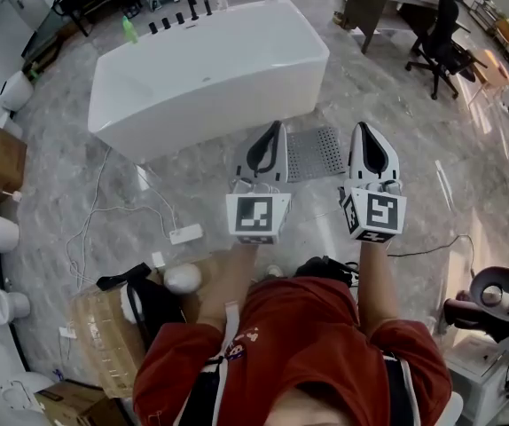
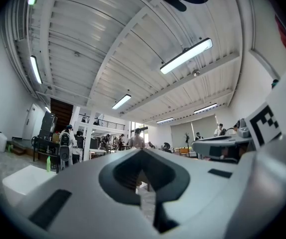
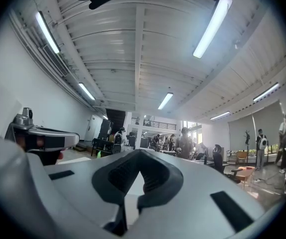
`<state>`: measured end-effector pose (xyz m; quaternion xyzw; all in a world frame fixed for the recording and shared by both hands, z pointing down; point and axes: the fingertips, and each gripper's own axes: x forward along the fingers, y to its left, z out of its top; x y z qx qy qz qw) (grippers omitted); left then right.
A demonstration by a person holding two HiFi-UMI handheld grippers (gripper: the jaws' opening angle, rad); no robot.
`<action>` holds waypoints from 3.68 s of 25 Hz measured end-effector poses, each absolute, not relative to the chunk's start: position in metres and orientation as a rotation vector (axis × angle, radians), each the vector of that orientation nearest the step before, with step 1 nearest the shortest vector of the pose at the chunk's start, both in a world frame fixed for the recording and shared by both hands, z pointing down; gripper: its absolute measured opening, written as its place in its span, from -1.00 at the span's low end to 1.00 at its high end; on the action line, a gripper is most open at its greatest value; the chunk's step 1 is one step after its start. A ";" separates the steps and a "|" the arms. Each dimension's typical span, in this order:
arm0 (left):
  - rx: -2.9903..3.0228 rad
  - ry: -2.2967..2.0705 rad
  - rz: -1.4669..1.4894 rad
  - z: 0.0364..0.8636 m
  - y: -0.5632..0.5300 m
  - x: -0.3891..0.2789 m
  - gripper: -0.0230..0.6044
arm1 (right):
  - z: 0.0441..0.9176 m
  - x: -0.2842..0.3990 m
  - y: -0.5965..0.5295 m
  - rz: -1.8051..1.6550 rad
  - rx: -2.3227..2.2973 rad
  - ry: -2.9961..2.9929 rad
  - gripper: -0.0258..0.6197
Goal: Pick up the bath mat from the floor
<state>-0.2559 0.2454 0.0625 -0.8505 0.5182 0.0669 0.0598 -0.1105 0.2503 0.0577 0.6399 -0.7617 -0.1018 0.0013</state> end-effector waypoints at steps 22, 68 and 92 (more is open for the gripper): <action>-2.542 1.607 0.117 0.068 0.177 -0.122 -0.88 | 0.068 0.037 0.181 -0.224 2.063 -2.404 -0.89; -2.577 1.545 0.115 0.080 0.033 0.042 -0.88 | 0.083 0.179 0.046 -0.198 2.061 -2.385 -0.89; -2.545 1.742 0.053 0.115 -0.097 -0.089 -0.88 | 0.111 0.076 -0.090 -0.130 1.972 -2.398 -0.89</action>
